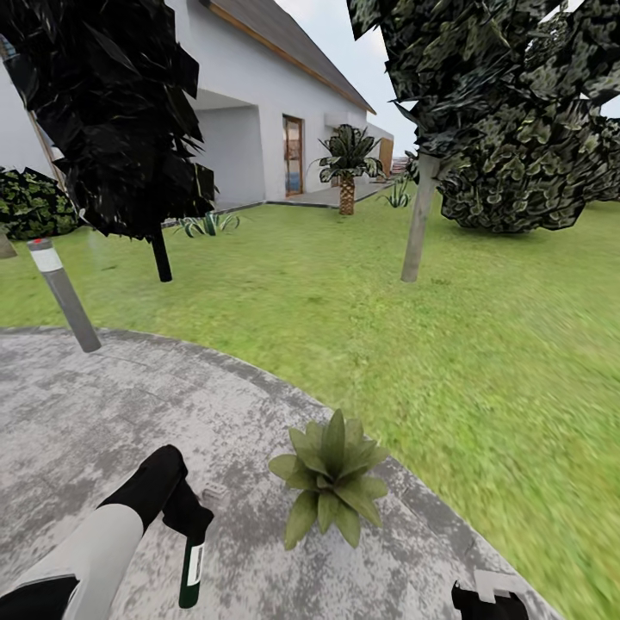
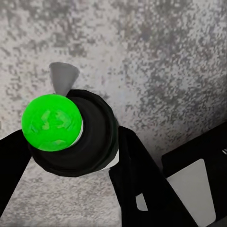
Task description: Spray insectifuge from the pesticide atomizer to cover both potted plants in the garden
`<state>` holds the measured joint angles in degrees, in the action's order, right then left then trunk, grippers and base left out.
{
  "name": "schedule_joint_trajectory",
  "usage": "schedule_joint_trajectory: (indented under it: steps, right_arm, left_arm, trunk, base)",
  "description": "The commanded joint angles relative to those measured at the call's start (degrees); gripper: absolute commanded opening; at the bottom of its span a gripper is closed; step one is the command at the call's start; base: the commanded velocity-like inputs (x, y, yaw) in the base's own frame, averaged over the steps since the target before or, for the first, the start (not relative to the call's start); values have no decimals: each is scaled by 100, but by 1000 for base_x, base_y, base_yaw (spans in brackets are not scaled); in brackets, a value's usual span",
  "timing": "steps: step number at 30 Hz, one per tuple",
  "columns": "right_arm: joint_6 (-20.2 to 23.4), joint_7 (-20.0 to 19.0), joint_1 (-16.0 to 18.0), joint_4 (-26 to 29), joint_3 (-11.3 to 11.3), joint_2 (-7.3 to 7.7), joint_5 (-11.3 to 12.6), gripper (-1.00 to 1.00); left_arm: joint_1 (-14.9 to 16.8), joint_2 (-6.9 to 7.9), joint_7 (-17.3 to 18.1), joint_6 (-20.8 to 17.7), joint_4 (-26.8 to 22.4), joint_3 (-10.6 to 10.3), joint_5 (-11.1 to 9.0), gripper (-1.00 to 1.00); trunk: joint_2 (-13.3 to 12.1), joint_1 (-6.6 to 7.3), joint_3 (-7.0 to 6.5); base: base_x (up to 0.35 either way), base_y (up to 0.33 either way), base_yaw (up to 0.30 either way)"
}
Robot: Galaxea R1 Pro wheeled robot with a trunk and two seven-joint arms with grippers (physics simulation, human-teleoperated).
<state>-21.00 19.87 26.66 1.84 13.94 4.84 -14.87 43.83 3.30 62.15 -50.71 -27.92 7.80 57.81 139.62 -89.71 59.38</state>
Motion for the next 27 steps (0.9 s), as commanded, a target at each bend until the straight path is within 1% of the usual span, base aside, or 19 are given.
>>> schedule_joint_trajectory:
  steps: [1, 5, 10, 11, 13, 16, 18, 21, 22, 25, 27]
  right_arm:
    - [-19, 17, 5, -8, 47, 0, -60, 100]
    - [-19, 17, 4, -8, 47, 0, -60, 100]
    - [-19, 17, 6, -8, 47, -1, -60, 100]
    - [-19, 17, 4, -10, 47, -1, -60, 100]
    - [-19, 17, 6, -8, 47, 3, -60, 100]
    - [-19, 17, 4, -8, 47, 7, -60, 100]
    - [-19, 17, 5, -8, 50, 8, -60, 100]
    - [-19, 10, 5, -8, 52, 8, -60, 100]
    - [-19, 9, 5, -8, 52, 8, -60, 100]
    - [-17, 9, 4, -8, 54, 8, -60, 100]
    - [-17, 8, 5, -8, 54, 8, -60, 100]
  left_arm:
    - [6, -7, 52, -27, -9, 37, 57, -100]
    - [7, -23, 52, -27, 22, 37, 55, -100]
    - [-4, -54, 54, -5, 71, 51, 50, -100]
    - [-32, -67, 56, 8, 76, 52, 44, -100]
    - [-225, -134, 66, 39, 76, 61, 38, -100]
    - [-319, -169, 69, 74, 76, 61, 37, -100]
    - [-381, -148, 66, 189, 76, 53, 41, -100]
    - [-624, -91, 51, 632, 36, 38, 68, -100]
    - [-679, -56, 47, 722, 15, 38, 70, -100]
    - [-727, 17, 45, 787, -18, 43, 72, -100]
    - [-728, 30, 38, 787, -26, 45, 72, -100]
  trunk:
    - [2, 1, 5]
    - [2, 1, 5]
    - [2, 1, 5]
    - [2, 1, 5]
    - [2, 1, 5]
    - [2, 1, 5]
    - [2, 1, 5]
    - [2, 1, 5]
    - [2, 1, 5]
    - [2, 1, 5]
    - [2, 1, 5]
  base:
    - [163, 0, 0]
    - [275, -16, 0]
    - [241, -107, 0]
    - [82, -44, 0]
    - [25, -14, 0]
    - [7, -4, 0]
    - [1, 0, 0]
    - [0, 0, -82]
    - [0, 0, -215]
    - [0, 0, -245]
    - [0, 0, -261]
